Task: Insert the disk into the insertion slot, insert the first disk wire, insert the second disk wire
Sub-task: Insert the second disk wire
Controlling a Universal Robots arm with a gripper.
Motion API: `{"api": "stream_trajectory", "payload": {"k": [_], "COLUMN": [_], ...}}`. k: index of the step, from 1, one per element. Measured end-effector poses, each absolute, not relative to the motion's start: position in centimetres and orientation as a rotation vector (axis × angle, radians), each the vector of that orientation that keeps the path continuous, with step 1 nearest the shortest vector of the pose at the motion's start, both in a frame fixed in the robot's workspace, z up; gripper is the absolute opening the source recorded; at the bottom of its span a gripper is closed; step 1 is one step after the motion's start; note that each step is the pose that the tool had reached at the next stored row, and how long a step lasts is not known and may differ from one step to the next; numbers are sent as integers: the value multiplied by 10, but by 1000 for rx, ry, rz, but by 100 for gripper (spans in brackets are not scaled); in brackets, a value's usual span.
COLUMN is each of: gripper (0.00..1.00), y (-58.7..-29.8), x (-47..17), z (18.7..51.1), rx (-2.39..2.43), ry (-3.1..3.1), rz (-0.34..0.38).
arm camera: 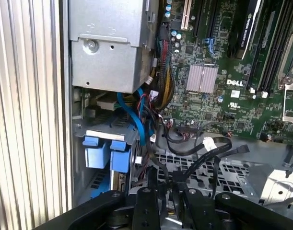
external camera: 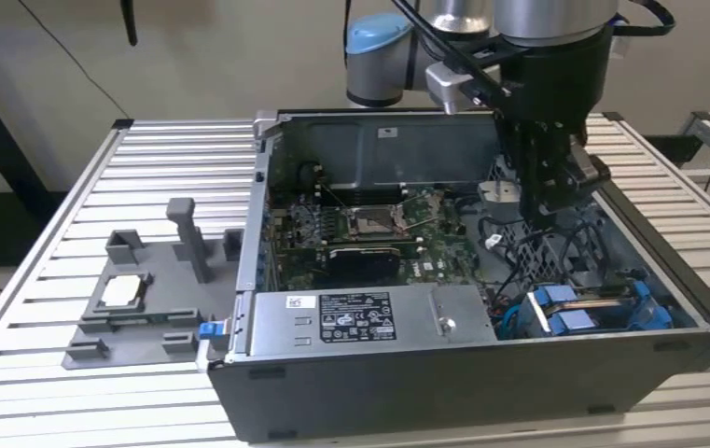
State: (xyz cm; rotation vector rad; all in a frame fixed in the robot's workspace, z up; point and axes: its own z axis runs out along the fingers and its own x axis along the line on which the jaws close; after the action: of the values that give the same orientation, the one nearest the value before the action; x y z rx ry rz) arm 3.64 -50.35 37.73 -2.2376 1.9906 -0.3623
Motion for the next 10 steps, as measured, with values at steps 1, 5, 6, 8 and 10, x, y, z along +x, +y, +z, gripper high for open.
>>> {"api": "stream_trajectory", "payload": {"k": [1, 5, 6, 8, 10], "gripper": [27, 27, 27, 27, 27], "y": [-504, -505, -505, -506, -507], "x": [36, 36, 36, 36, 36], "z": [377, 377, 376, 376, 376], "rx": [-2237, -2237, -2237, -2236, -2236], "ry": [1990, 1990, 1990, 1989, 1988], "rz": [-363, -363, -363, -365, -366]}}
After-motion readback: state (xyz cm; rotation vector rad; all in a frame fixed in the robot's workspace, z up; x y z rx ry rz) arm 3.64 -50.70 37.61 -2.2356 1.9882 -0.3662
